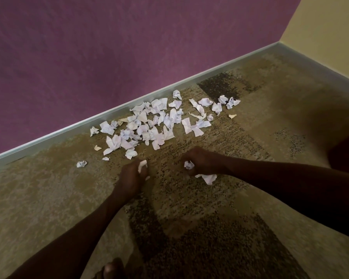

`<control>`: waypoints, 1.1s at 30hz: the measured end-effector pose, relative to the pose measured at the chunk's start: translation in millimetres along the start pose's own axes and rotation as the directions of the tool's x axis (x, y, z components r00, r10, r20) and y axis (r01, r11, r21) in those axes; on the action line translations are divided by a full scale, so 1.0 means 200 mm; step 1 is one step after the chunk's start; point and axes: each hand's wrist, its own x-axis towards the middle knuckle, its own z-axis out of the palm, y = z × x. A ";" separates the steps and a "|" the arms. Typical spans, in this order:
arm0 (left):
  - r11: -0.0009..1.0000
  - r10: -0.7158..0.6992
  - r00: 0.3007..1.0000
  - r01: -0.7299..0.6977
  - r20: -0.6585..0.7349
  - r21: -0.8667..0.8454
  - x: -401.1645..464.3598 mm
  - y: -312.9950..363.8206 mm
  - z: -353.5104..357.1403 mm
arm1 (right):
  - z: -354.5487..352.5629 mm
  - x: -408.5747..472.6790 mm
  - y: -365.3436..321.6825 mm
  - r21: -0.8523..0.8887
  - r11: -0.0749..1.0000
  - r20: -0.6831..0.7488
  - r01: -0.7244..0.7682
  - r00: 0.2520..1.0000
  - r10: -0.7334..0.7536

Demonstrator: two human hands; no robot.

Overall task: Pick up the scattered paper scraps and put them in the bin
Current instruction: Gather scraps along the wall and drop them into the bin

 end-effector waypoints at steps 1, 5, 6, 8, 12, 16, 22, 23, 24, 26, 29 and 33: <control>1.000 -0.005 0.999 0.005 -0.034 -0.011 0.02 0.04 0.00 | 0.00 0.00 -0.01 0.007 1.000 -0.006 -0.005 1.000 0.005; 0.996 0.007 0.998 -0.014 -0.068 -0.091 0.11 0.19 0.04 | -0.08 -0.02 -0.04 -0.007 0.999 -0.054 -0.038 0.998 0.038; 0.990 -0.010 0.999 0.002 -0.052 -0.141 0.13 0.24 0.05 | -0.11 -0.03 -0.04 -0.015 0.999 -0.066 -0.044 0.997 0.042; 0.972 0.001 1.000 -0.006 -0.020 -0.234 0.16 0.32 0.07 | -0.17 -0.05 -0.04 -0.014 0.998 -0.099 -0.061 0.993 0.059; 0.921 -0.029 0.999 0.010 -0.042 -0.389 0.20 0.52 0.09 | -0.29 -0.09 0.00 -0.042 0.993 -0.198 -0.115 0.975 0.104; 0.890 -0.062 0.997 0.033 -0.048 -0.455 0.27 0.68 0.10 | -0.45 -0.13 0.02 -0.028 0.986 -0.326 -0.167 0.933 0.149; 0.864 0.029 0.997 -0.059 -0.069 -0.501 0.39 0.98 0.01 | -0.74 -0.22 -0.02 -0.030 0.979 -0.510 -0.201 0.846 0.158; 0.853 0.035 0.997 -0.063 -0.064 -0.518 0.41 1.03 0.00 | -0.79 -0.25 -0.03 -0.036 0.978 -0.543 -0.208 0.825 0.156; 0.846 0.051 0.997 -0.071 -0.054 -0.528 0.44 1.09 -0.01 | -0.83 -0.27 -0.04 -0.046 0.976 -0.580 -0.213 0.801 0.148; 0.846 0.108 0.993 -0.112 -0.038 -0.521 0.46 1.21 -0.04 | -0.91 -0.32 -0.05 -0.049 0.973 -0.644 -0.225 0.752 0.142; 0.831 0.184 0.982 -0.179 -0.044 -0.527 0.48 1.38 -0.05 | -1.02 -0.41 -0.05 -0.021 0.968 -0.715 -0.249 0.681 0.160; 0.804 0.265 0.964 -0.235 -0.024 -0.546 0.48 1.58 0.00 | -1.15 -0.56 -0.08 0.070 0.960 -0.779 -0.272 0.586 0.223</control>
